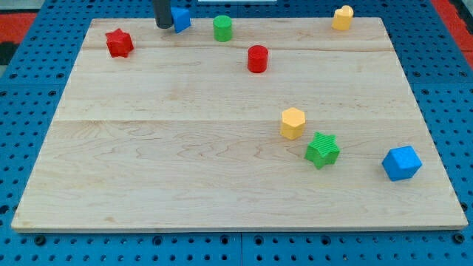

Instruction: Slide the blue triangle slightly left

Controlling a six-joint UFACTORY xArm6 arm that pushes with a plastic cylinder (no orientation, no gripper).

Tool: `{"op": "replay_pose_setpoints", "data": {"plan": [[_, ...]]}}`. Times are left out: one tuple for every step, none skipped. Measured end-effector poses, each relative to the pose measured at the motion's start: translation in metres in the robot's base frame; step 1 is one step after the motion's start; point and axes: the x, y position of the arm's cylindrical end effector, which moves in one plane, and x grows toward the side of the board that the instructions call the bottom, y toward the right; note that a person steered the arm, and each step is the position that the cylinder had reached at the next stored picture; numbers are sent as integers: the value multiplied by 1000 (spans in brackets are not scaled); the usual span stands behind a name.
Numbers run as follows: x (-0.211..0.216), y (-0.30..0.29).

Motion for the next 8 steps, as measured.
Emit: {"op": "replay_pose_setpoints", "data": {"plan": [[4,20],[6,6],[37,-1],[55,19],[47,52],[22,67],[-1,71],[-10,68]]}}
